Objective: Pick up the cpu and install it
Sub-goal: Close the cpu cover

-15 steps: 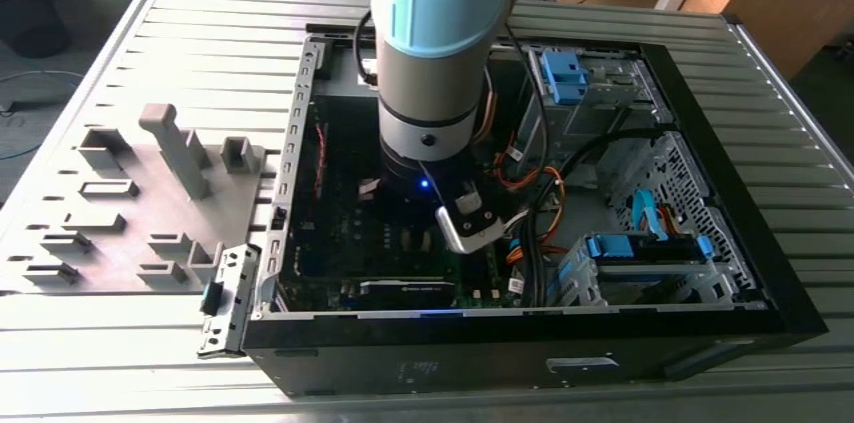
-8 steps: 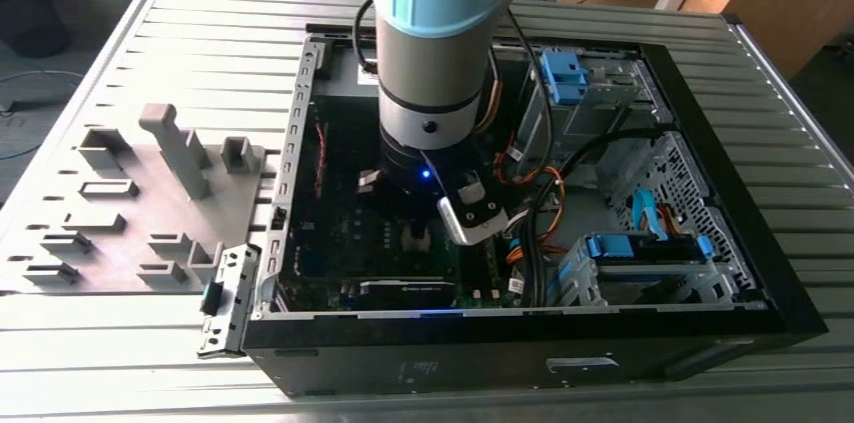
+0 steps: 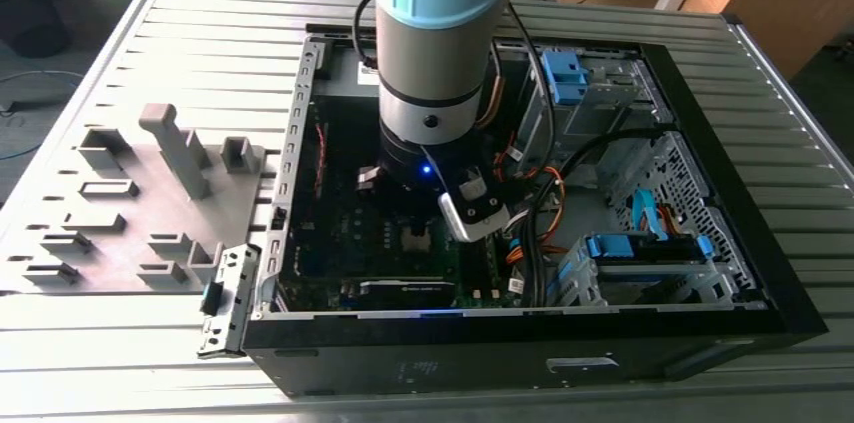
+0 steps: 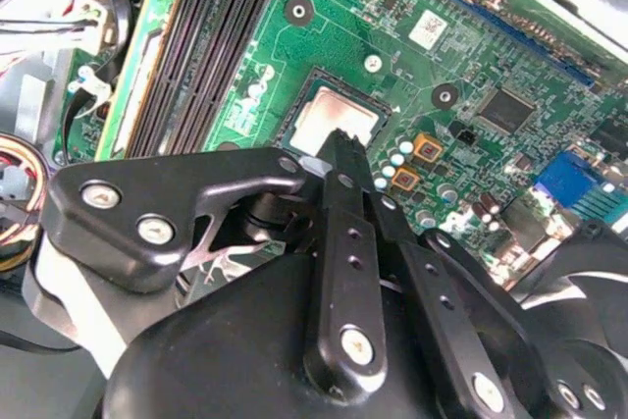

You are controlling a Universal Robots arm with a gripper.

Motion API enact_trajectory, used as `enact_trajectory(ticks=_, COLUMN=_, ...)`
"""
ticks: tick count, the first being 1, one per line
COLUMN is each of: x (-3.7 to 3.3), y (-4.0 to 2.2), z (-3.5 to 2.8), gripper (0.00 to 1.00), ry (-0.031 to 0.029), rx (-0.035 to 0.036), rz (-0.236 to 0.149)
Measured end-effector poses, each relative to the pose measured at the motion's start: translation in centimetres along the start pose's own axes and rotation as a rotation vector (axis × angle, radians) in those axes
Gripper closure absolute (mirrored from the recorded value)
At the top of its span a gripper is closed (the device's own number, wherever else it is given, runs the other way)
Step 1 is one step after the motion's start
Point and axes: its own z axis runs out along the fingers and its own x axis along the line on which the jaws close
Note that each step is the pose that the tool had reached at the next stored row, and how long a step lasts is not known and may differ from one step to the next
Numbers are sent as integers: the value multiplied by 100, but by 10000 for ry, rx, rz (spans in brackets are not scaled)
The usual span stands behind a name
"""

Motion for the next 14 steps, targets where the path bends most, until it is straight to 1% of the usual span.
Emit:
enact_trajectory(ticks=9, x=0, y=0, z=-2, gripper=89, ry=-1, rx=-1, rz=-4)
enact_trajectory(ticks=11, x=0, y=0, z=-2, gripper=89, ry=0, rx=-3, rz=-96)
enact_trajectory(ticks=14, x=-1, y=0, z=-3, gripper=89, ry=3, rx=-10, rz=-381)
